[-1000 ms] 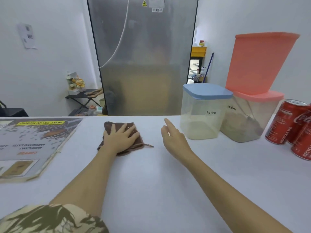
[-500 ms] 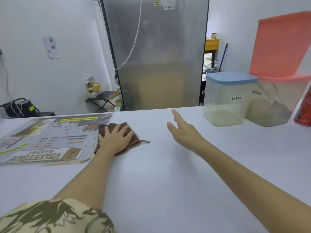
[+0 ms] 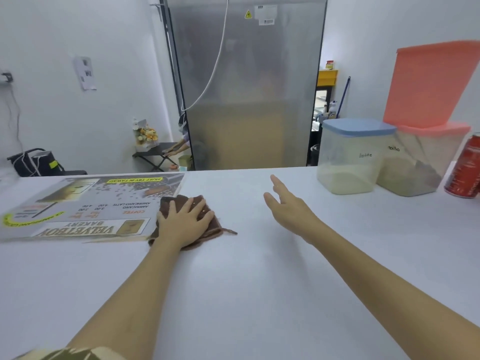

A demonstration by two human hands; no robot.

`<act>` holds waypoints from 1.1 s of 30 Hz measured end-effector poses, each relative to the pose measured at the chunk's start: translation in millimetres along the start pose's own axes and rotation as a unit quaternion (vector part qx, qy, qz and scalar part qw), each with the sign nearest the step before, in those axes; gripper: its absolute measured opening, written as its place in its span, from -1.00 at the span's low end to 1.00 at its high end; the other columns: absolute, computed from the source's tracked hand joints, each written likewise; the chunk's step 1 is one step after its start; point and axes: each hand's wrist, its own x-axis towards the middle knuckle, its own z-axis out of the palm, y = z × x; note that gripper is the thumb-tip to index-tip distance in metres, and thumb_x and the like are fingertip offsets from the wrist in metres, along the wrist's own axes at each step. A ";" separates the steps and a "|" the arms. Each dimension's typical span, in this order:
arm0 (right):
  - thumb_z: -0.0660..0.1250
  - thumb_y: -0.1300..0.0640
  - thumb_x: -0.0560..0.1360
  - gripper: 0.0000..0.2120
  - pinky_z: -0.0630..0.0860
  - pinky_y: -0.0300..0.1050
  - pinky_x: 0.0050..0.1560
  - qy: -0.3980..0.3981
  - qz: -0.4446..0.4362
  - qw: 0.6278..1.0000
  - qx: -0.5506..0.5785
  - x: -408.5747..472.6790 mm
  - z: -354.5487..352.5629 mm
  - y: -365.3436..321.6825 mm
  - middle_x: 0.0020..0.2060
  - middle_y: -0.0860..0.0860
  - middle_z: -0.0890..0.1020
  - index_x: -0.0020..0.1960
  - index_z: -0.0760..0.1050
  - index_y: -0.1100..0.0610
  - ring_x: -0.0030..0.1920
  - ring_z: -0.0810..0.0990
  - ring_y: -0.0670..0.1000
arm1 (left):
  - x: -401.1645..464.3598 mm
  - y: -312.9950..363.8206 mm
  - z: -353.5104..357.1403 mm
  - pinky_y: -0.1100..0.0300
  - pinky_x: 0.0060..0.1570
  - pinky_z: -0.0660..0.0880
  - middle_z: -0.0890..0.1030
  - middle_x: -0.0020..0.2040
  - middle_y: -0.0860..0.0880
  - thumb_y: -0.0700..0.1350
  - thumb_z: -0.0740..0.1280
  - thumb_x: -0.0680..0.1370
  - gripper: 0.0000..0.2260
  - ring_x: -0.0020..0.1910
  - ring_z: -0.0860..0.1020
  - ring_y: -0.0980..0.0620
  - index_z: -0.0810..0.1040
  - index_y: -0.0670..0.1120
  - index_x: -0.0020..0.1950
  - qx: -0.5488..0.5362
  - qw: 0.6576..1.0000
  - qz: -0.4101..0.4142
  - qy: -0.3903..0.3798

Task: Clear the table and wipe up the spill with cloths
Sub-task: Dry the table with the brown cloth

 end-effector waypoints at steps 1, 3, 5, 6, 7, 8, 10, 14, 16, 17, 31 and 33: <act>-0.01 -0.04 0.65 -0.49 0.10 -0.01 0.47 0.010 0.005 1.000 0.001 -5.1 -5.0 2.4 0.52 -0.06 0.15 0.55 -0.09 -0.09 0.52 0.06 0.02 | 2.5 8.4 -1.4 -0.32 0.39 -0.16 -0.05 0.56 0.13 0.30 -0.11 0.55 -0.50 0.51 -0.14 -0.23 -0.01 0.28 0.50 -0.004 1.000 -0.005 -0.002; -0.01 -0.03 0.65 -0.50 0.10 -0.02 0.47 0.024 0.018 1.000 0.001 -16.5 -11.6 6.2 0.52 -0.06 0.15 0.55 -0.08 -0.08 0.52 0.06 0.02 | 2.6 36.8 -2.5 -0.35 0.37 -0.20 -0.06 0.56 0.12 0.29 -0.10 0.56 -0.49 0.50 -0.17 -0.28 -0.01 0.26 0.50 -0.008 1.000 0.023 -0.018; -0.01 -0.02 0.65 -0.50 0.10 -0.03 0.46 0.028 0.023 0.999 -0.004 -26.6 -11.4 6.8 0.51 -0.06 0.15 0.55 -0.07 -0.06 0.52 0.07 0.02 | -11.1 68.8 1.9 -0.34 0.37 -0.22 -0.06 0.56 0.13 0.29 -0.09 0.56 -0.49 0.50 -0.19 -0.26 -0.02 0.27 0.50 -0.013 0.996 0.084 -0.032; -0.01 -0.02 0.65 -0.50 0.10 -0.04 0.46 0.030 0.023 0.999 -0.006 -30.8 -9.5 5.0 0.51 -0.06 0.16 0.55 -0.06 -0.05 0.52 0.07 0.03 | -22.3 81.9 5.9 -0.33 0.37 -0.22 -0.06 0.56 0.14 0.30 -0.09 0.56 -0.50 0.51 -0.19 -0.25 -0.02 0.27 0.50 -0.014 0.993 0.116 -0.033; -0.01 -0.01 0.65 -0.50 0.10 -0.04 0.45 0.032 0.021 0.999 -0.005 -34.2 -7.0 2.1 0.51 -0.06 0.17 0.55 -0.06 -0.04 0.52 0.08 0.03 | -34.9 90.7 9.0 -0.32 0.38 -0.23 -0.06 0.55 0.15 0.30 -0.09 0.56 -0.50 0.51 -0.19 -0.23 -0.02 0.28 0.50 -0.015 0.989 0.141 -0.031; -0.01 -0.01 0.65 -0.50 0.11 -0.04 0.44 0.031 0.017 0.999 -0.005 -37.3 -2.9 -1.8 0.51 -0.06 0.17 0.55 -0.05 -0.04 0.51 0.08 0.03 | -47.2 93.1 11.4 -0.32 0.38 -0.23 -0.05 0.55 0.16 0.30 -0.09 0.56 -0.50 0.51 -0.19 -0.22 -0.02 0.29 0.49 -0.016 0.987 0.155 -0.030; -0.01 0.00 0.65 -0.50 0.11 -0.03 0.45 0.025 0.009 1.000 -0.006 -42.8 5.2 -10.6 0.51 -0.07 0.17 0.55 -0.05 -0.03 0.52 0.08 0.03 | -65.4 84.4 12.4 -0.30 0.39 -0.22 -0.04 0.55 0.16 0.31 -0.09 0.55 -0.51 0.52 -0.17 -0.21 -0.03 0.31 0.49 -0.023 0.988 0.152 -0.023; 0.00 -0.02 0.65 -0.50 0.11 -0.02 0.47 0.009 -0.020 1.000 0.007 -56.5 19.7 -24.5 0.50 -0.09 0.17 0.55 -0.06 -0.07 0.52 0.05 0.00 | -98.2 45.5 6.2 -0.32 0.37 -0.23 -0.08 0.55 0.15 0.32 -0.12 0.55 -0.49 0.51 -0.20 -0.23 -0.06 0.30 0.50 -0.020 0.995 0.094 -0.032; 0.00 -0.02 0.65 -0.50 0.11 -0.03 0.45 -0.001 -0.036 0.999 -0.002 -66.7 30.8 -31.5 0.51 -0.09 0.17 0.55 -0.06 -0.08 0.52 0.05 0.01 | -120.8 30.9 0.8 -0.32 0.36 -0.24 -0.14 0.55 0.15 0.31 -0.12 0.56 -0.48 0.50 -0.23 -0.24 -0.11 0.27 0.50 0.001 0.993 0.099 -0.066; 0.00 -0.02 0.64 -0.50 0.11 -0.02 0.46 -0.006 -0.046 0.999 -0.010 -71.8 38.5 -34.9 0.51 -0.07 0.16 0.55 -0.07 -0.08 0.52 0.06 0.02 | -132.3 24.2 -5.8 -0.30 0.37 -0.23 -0.15 0.55 0.16 0.30 -0.11 0.57 -0.48 0.51 -0.23 -0.23 -0.11 0.25 0.51 0.004 0.991 0.106 -0.086; -0.15 -0.42 0.49 -0.42 -0.28 0.16 0.46 -0.104 -0.112 0.939 -0.308 -107.8 171.5 -68.5 0.55 0.06 -0.09 0.48 0.02 -0.31 0.53 -0.17 0.09 | -172.9 -114.6 -52.6 0.10 0.30 0.31 0.45 0.36 0.01 0.04 0.12 0.62 -0.66 0.29 0.41 0.01 0.44 -0.01 0.35 -0.244 0.960 -0.010 0.134; -0.13 -0.41 0.49 -0.47 -0.28 0.14 0.47 -0.100 -0.153 0.939 -0.292 -136.3 175.9 -70.2 0.55 0.02 -0.09 0.44 0.06 -0.36 0.53 -0.17 0.04 | -174.1 -123.0 -50.0 0.15 0.21 0.33 0.48 0.33 0.00 -0.01 0.15 0.62 -0.69 0.22 0.45 0.01 0.46 -0.04 0.33 -0.278 0.949 -0.022 0.148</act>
